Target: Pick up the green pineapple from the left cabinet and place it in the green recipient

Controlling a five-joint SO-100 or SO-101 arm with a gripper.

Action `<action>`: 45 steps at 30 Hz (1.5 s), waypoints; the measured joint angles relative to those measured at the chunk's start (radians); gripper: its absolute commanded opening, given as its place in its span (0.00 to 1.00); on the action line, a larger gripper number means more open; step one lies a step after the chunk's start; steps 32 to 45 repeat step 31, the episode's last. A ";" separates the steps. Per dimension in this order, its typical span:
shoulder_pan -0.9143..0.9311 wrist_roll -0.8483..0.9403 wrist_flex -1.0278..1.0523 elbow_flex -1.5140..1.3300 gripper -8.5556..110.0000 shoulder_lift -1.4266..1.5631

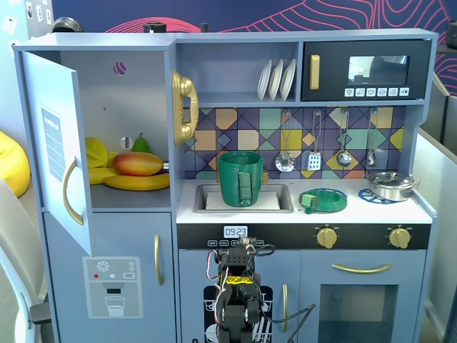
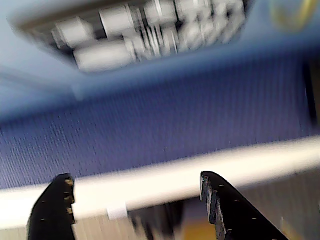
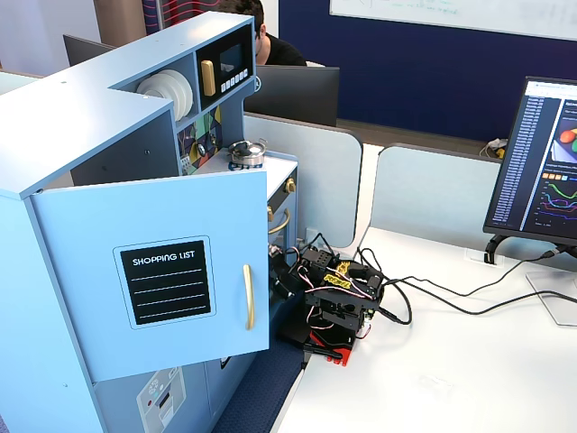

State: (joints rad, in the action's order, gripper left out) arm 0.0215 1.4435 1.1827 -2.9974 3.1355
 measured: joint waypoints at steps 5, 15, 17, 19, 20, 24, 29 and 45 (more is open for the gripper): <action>0.009 -0.006 0.129 -0.005 0.14 0.040; 0.009 -0.008 0.155 -0.005 0.18 0.049; 0.009 0.012 0.155 -0.005 0.18 0.049; 0.009 0.051 0.163 -0.005 0.18 0.049; 0.009 0.057 0.164 -0.005 0.18 0.049; 0.009 0.064 0.164 -0.005 0.18 0.049; 0.009 0.064 0.164 -0.005 0.18 0.049; 0.009 0.064 0.164 -0.005 0.18 0.049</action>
